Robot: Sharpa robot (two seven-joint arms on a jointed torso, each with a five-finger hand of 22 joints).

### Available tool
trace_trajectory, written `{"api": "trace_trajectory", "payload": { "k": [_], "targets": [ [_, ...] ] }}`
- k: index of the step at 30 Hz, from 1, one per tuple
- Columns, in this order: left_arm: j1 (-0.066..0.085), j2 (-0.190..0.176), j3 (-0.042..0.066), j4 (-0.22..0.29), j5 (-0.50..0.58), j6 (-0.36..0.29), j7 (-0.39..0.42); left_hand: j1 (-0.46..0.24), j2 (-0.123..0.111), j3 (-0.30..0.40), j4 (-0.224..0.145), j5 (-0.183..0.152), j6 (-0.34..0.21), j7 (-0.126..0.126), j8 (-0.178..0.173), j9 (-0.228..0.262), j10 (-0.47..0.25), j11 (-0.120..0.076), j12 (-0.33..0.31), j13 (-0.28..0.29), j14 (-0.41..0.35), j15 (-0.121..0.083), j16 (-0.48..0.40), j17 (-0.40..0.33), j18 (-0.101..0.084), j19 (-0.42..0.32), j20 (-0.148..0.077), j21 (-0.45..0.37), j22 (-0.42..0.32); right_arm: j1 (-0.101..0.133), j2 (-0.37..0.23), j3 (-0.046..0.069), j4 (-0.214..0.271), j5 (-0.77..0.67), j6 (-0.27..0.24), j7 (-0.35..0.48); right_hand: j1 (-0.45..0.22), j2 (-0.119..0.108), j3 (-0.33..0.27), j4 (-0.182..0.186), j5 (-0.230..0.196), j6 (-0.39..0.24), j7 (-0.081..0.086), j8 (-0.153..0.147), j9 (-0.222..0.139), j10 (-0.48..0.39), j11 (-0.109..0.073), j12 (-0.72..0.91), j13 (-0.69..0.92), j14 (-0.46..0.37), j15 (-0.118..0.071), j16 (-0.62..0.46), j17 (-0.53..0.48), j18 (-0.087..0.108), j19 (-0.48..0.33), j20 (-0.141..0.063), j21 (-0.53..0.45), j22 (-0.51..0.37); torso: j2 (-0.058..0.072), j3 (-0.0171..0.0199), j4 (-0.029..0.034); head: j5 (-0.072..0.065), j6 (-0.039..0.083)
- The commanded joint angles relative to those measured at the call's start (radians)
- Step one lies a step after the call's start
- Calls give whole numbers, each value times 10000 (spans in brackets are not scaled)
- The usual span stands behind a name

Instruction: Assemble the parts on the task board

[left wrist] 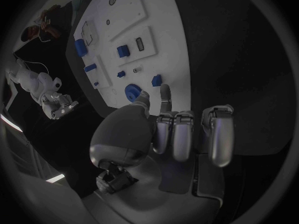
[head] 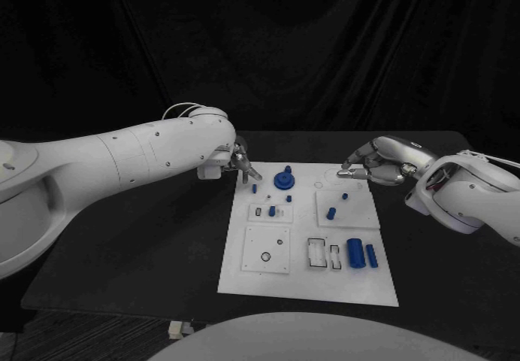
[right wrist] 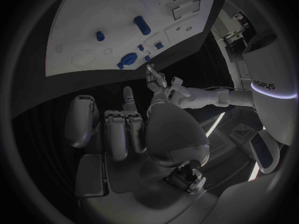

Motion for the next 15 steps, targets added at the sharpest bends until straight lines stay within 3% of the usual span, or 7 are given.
{"api": "trace_trajectory", "payload": {
  "k": [1,15],
  "targets": [
    [-54,61,9,-34,-1,18,197,-121,-8,-4,90,-49,-107,0,33,23,1042,-26,36,2630,1056,37,27,2632,-45,282,-13,-29,1808,-26,-14,6,30,-20,23,-78,-38,74,-39,-3,-21,41,29,-35,-16,1041,77,36,2635,1047,67,30,2635,83,-66,-16,-69,1694,-8,6,-1,-3,-1],
    [-211,251,9,-189,-1,107,211,-103,-2,-42,135,-63,-135,5,16,70,1042,-18,36,2630,1056,48,27,2632,-36,255,-3,-71,1790,-26,-42,6,58,-20,20,-83,-38,74,-39,-3,-21,41,29,-35,-16,1041,77,36,2635,1047,67,30,2635,83,-66,-16,-69,1694,1,7,-5,-28,-1]
  ]
}}
